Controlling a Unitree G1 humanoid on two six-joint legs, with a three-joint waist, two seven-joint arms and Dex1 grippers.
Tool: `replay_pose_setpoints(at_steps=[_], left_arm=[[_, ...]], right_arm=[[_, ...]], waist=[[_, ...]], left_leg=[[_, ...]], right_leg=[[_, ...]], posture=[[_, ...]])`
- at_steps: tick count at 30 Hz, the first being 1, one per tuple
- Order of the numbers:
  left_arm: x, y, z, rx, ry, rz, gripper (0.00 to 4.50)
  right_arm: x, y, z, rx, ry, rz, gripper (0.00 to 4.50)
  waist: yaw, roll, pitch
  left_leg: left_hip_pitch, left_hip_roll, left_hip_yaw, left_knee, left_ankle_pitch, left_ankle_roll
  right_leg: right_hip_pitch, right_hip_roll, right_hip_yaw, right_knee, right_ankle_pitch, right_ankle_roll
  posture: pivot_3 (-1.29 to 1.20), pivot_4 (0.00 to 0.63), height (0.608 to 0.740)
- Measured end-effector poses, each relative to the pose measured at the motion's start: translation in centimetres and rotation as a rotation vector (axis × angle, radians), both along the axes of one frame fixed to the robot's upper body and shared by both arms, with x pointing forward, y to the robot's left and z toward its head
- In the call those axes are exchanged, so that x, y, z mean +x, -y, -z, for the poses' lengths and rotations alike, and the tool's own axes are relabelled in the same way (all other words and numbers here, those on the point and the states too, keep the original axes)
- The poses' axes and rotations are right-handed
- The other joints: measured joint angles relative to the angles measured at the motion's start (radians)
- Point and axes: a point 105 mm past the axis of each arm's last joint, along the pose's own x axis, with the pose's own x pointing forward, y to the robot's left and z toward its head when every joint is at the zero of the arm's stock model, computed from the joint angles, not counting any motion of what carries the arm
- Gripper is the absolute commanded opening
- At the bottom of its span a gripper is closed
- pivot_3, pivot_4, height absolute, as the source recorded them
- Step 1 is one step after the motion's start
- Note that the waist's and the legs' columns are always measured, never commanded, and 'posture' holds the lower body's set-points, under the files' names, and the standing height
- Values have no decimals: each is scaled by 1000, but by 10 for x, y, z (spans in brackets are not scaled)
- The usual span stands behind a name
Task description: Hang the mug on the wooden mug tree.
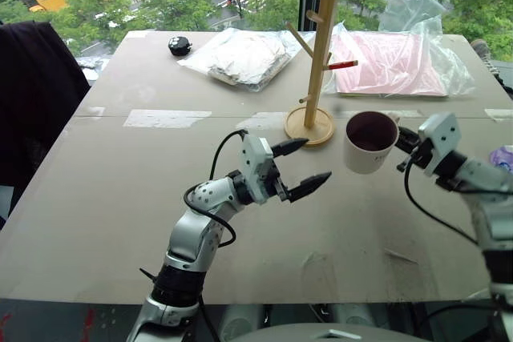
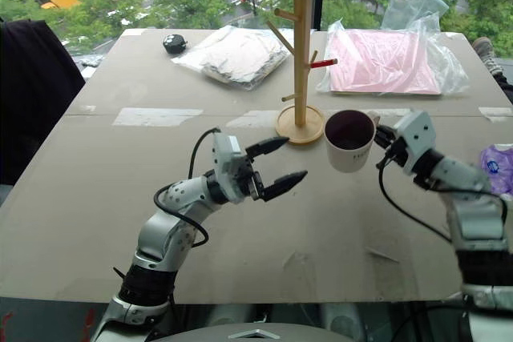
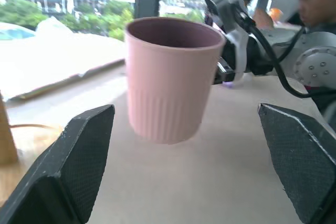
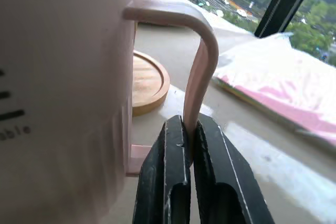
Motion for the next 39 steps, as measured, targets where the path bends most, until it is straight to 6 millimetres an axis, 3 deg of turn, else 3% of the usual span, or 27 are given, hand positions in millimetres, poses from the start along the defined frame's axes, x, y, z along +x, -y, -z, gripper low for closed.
replay_pose_setpoints(at_steps=[3, 5, 11, 17, 29, 37, 39], left_arm=[[-3, -1, -19, -82, 69, -77, 4500], [-2, -3, -21, -85, 82, -107, 4500], [-6, -5, -25, -79, 126, -272, 4500], [-5, -18, -30, -124, 132, -414, 4500], [-7, -25, -29, -133, 158, -500, 4500], [-6, -26, -29, -134, 164, -506, 4500], [-6, -25, -30, -136, 168, -505, 4500]], right_arm=[[18, 5, -60, -156, 117, -138, 64], [22, 4, -66, -192, 126, -169, 64], [49, -12, -69, -399, 82, -322, 64], [57, -32, -87, -505, 130, -414, 64], [70, -65, -99, -551, 168, -452, 64], [72, -67, -107, -555, 178, -436, 64], [72, -68, -107, -559, 176, -438, 606]], waist=[[-4, -1, 1], [-1, -1, 0], [1, 2, 3], [2, 2, 3], [0, 3, 4], [0, 4, 4], [0, 4, 4]], left_leg=[[2, 1, 0, -1, 0, 0], [2, 1, -2, -2, 0, 0], [0, 2, 1, -2, 0, 0], [-1, 1, 1, -2, 0, -1], [-1, 1, -1, -3, 2, -5], [-4, 1, -1, -3, 2, -5], [-3, 1, -1, -3, 2, -5]], right_leg=[[2, 4, 0, 0, 0, 0], [2, 4, -2, 0, 0, 0], [0, -2, 0, -2, 1, 1], [0, -6, -1, -3, 1, 0], [-1, -12, -1, -1, -1, -3], [-3, -13, -1, -1, -1, -3], [-3, -13, -1, -1, -1, -3]], posture=[[0, 150, 740], [0, 150, 740], [0, 150, 740], [0, 150, 740], [0, 150, 740], [0, 150, 740], [0, 150, 740]])
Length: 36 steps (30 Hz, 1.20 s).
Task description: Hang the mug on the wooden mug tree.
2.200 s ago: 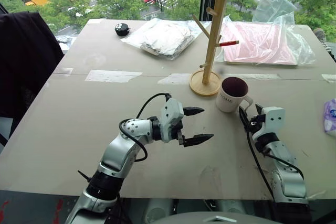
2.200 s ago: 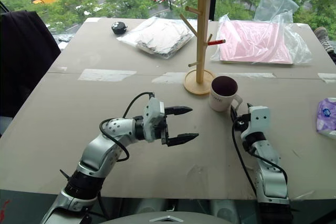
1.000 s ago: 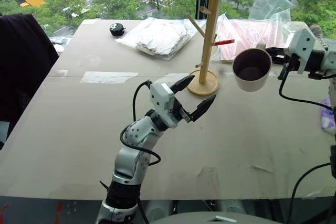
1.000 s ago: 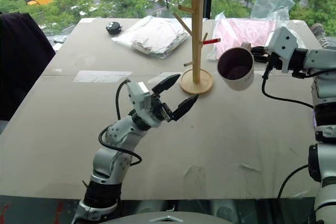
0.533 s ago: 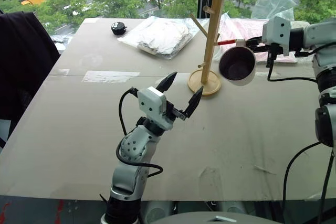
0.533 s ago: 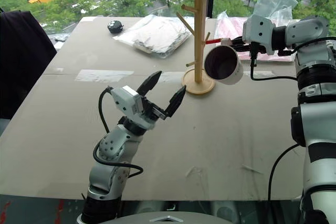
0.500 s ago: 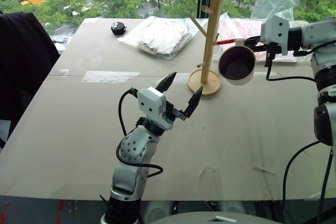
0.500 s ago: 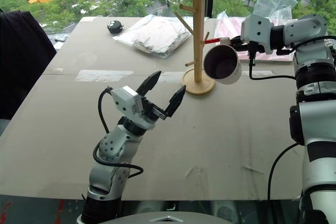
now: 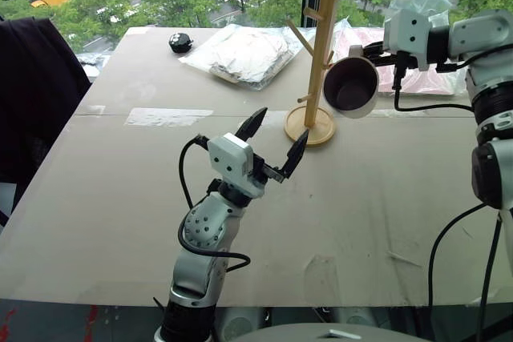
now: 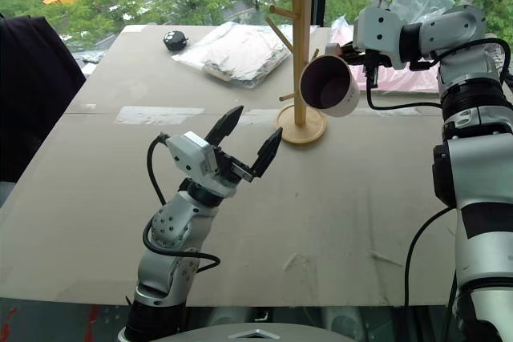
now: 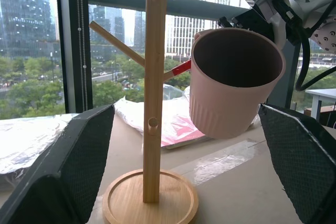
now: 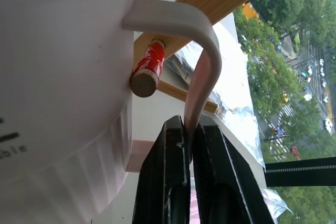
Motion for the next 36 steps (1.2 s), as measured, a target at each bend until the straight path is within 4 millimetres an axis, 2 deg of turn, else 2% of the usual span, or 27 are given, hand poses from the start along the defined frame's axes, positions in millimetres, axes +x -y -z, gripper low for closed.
replay_pose_setpoints(at_steps=[1, 3, 5, 6, 9, 14, 16, 18, 20, 21, 22, 24, 26, 28, 29, 31, 34, 36], left_arm=[[0, 0, 0, 0, 2, 1, 4500], [2, 1, -2, 0, 6, 5, 4500], [3, 1, -1, -5, 4, 10, 4500], [3, 1, -1, -5, 2, 11, 4500], [3, 2, -1, -6, 3, 13, 4500], [2, 3, 3, -12, -12, 30, 4500], [3, 1, 12, -5, -46, 33, 4500], [3, -2, 27, 23, -101, 50, 4500], [3, -11, 50, 68, -187, 48, 4500], [1, -18, 63, 113, -236, 47, 4500], [-2, -23, 73, 140, -270, 43, 4500], [-6, -30, 86, 203, -325, 57, 4500], [-8, -31, 93, 225, -360, 73, 4500], [-12, -34, 99, 244, -384, 85, 4500], [-13, -35, 101, 257, -391, 94, 4500], [-15, -37, 106, 267, -417, 96, 4500], [-21, -43, 122, 294, -489, 88, 4500], [-26, -47, 131, 321, -521, 91, 4500]], right_arm=[[0, -1, 1, -2, -3, 0, 898], [1, -1, 2, -2, -18, 6, 1761], [2, -2, 1, 7, -19, 15, 2722], [3, -2, -2, 19, -13, 22, 3368], [4, -1, -8, 57, 2, 43, 4449], [2, 24, -26, 157, 30, 117, 4449], [-1, 39, -20, 228, -7, 146, 4449], [-11, 54, 2, 331, -77, 160, 4449], [-29, 70, 47, 438, -211, 204, 4449], [-47, 76, 79, 494, -303, 243, 4449], [-56, 76, 102, 521, -388, 266, 4449], [-83, 77, 131, 579, -491, 324, 4449], [-100, 72, 136, 635, -498, 355, 4449], [-114, 65, 135, 691, -478, 362, 4449], [-122, 62, 141, 723, -480, 386, 4449], [-135, 60, 164, 769, -528, 440, 4449], [-155, 62, 202, 822, -581, 553, 4449], [-161, 62, 212, 835, -575, 594, 4449]], waist=[[0, 0, 0], [0, 0, 0], [0, 0, 0], [0, 0, 0], [0, 0, 0], [6, 0, 0], [6, 0, 0], [11, -3, -2], [18, -2, -2], [26, -2, -2], [25, 1, -1], [25, 9, -2], [16, 9, -2], [12, 7, -2], [12, 5, -2], [12, 4, -2], [13, 4, -2], [4, 4, -2]], left_leg=[[0, 0, 0, 0, 0, 0], [0, 0, 0, 0, 0, 0], [0, 0, 0, 0, 0, 0], [0, 0, 0, 0, 0, 0], [0, 0, 0, 0, 0, 0], [-2, -1, -1, 0, 0, 0], [-2, -1, -1, 0, 0, 0], [-1, -1, -3, -1, -2, 4], [-2, 0, -4, -3, -3, 4], [-3, 0, -5, -3, -3, 4], [-3, 0, -4, -3, -2, 4], [-11, -1, -1, -2, -2, 4], [-10, -1, 0, 0, -2, 5], [-5, 0, -1, 1, -2, 5], [0, 0, -1, 1, -2, 5], [6, 0, -1, 1, -3, 5], [5, 0, 0, 2, -2, 5], [6, 1, 1, 2, -2, 5]], right_leg=[[0, 0, 0, 0, 0, 0], [0, 0, 0, 0, 0, 0], [0, 0, 0, 1, 0, 1], [0, 0, 0, 0, 1, 1], [-1, 0, 0, 0, 1, 2], [-1, -1, -1, -1, 1, 2], [0, -2, -1, -2, 1, 2], [1, -2, -4, -2, 2, 3], [0, -3, -5, -2, 2, 4], [-2, -3, -6, -1, 2, 4], [-3, -3, -6, 0, 2, 4], [-12, -4, -3, 2, 2, 4], [-11, -2, -2, 3, 2, 4], [-6, 1, -5, 2, 1, 2], [-1, 6, -6, 2, 0, 0], [6, 8, -6, 1, -1, 0], [5, 9, -4, 2, -1, 0], [5, 9, -2, 2, -1, 0]], posture=[[0, 150, 740], [0, 150, 740], [0, 150, 740], [0, 150, 740], [0, 150, 740], [0, 150, 740], [0, 150, 740], [0, 150, 740], [0, 150, 740], [0, 150, 740], [0, 150, 740], [0, 150, 740], [0, 150, 740], [0, 150, 740], [0, 150, 740], [0, 150, 740], [0, 150, 740], [0, 150, 740]])
